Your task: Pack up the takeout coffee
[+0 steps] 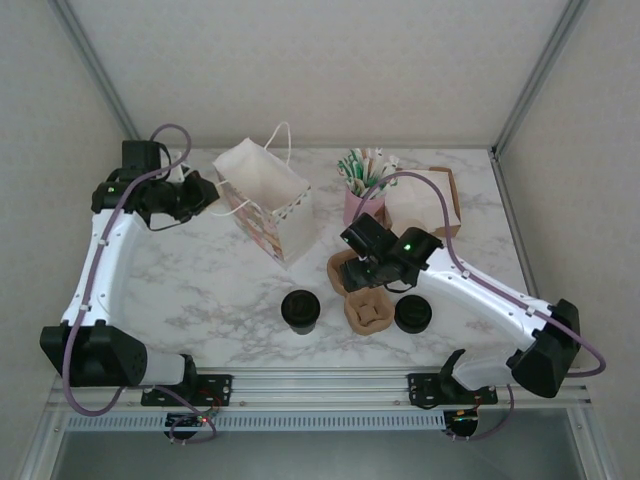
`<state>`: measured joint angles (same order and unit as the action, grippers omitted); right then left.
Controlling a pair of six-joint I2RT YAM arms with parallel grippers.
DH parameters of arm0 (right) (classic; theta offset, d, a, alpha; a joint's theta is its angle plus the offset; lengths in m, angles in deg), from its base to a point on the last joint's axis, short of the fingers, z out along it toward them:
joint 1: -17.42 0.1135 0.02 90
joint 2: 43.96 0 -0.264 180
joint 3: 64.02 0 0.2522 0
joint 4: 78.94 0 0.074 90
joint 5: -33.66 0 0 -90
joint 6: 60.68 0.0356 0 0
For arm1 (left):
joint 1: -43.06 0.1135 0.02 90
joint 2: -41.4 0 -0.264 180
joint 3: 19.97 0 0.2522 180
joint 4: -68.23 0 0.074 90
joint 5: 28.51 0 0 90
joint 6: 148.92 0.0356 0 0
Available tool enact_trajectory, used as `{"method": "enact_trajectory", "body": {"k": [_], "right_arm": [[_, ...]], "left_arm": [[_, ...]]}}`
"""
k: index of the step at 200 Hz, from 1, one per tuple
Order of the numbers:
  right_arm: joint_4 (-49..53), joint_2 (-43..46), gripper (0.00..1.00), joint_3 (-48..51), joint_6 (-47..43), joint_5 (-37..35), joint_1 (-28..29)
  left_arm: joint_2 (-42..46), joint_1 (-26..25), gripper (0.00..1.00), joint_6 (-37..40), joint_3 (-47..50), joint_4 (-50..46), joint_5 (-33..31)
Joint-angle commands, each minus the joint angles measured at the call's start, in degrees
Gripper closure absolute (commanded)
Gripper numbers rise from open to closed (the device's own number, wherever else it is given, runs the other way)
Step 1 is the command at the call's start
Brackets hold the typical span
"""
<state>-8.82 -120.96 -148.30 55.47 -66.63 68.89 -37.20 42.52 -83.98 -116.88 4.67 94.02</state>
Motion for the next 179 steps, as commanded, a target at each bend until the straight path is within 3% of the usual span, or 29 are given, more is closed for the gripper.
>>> {"method": "enact_trajectory", "body": {"k": [1,12,29,41,131,179], "right_arm": [[-0.6,-1.2,0.33,0.2,0.4,1.0,-0.9],[-1.0,-1.8,0.33,0.4,0.4,1.6,-0.9],[-1.4,-2.7,0.35,0.9,0.4,1.8,-1.0],[-1.9,-3.1,0.39,1.2,0.3,1.6,-1.0],[-2.8,-5.5,0.44,1.7,-1.9,1.1,-3.0],[-2.6,-5.2,0.44,2.0,-2.1,1.0,-3.2]], "left_arm": [[-0.7,0.2,0.79,1.4,-3.1,-1.3,-0.2],[-1.1,0.2,0.62,0.5,-2.5,0.4,1.4],[-1.3,0.2,0.43,0.2,-2.7,0.5,0.7],[-1.1,0.1,0.38,-0.5,-2.6,1.0,-1.2],[-6.0,-4.2,0.39,-6.8,-5.8,4.0,-8.7],[-10.1,-5.8,0.50,-4.4,-10.6,0.2,-12.2]]}}
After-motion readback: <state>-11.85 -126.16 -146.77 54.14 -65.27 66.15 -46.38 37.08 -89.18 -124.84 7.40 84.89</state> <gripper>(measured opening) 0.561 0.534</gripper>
